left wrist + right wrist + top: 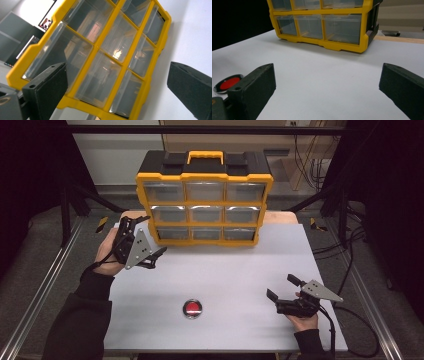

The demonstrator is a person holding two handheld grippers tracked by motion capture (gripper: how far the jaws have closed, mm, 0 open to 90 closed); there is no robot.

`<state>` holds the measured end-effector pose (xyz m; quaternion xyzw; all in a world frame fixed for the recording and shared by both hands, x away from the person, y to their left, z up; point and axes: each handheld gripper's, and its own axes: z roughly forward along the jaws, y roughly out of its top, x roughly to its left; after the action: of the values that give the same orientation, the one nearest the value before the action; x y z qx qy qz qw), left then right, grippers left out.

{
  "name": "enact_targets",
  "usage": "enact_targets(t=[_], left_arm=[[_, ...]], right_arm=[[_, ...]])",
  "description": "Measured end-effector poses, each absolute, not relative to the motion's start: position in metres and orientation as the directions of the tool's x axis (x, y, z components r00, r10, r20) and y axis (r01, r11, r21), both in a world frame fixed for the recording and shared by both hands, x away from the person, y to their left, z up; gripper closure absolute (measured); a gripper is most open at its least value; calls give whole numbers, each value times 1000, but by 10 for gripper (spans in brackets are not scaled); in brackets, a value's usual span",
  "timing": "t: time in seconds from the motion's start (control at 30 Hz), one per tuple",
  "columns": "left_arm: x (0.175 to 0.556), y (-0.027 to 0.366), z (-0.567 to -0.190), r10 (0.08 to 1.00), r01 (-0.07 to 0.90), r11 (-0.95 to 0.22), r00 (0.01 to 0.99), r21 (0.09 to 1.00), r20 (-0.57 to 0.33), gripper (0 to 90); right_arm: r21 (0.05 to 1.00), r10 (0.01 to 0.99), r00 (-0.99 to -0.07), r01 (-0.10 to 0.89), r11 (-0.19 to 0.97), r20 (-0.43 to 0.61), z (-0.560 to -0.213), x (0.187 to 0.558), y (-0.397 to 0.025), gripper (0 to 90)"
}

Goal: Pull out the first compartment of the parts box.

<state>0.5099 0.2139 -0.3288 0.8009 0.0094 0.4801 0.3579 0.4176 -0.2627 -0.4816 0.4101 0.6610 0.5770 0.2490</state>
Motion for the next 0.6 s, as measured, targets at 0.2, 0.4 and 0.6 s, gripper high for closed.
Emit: enact_targets(t=[0.2, 0.4, 0.6], left_arm=[[519, 215, -321, 343, -329, -770, 509, 546, 790, 33], [529, 220, -311, 344, -327, -785, 477, 527, 809, 34], [537, 224, -304, 328, -333, -801, 451, 498, 830, 35]], right_arm=[[967, 830, -539, 256, -2, 144, -482, 418, -263, 13], [966, 830, -538, 259, -3, 147, -482, 418, -263, 13], [967, 830, -539, 256, -3, 145, -481, 418, -263, 13]])
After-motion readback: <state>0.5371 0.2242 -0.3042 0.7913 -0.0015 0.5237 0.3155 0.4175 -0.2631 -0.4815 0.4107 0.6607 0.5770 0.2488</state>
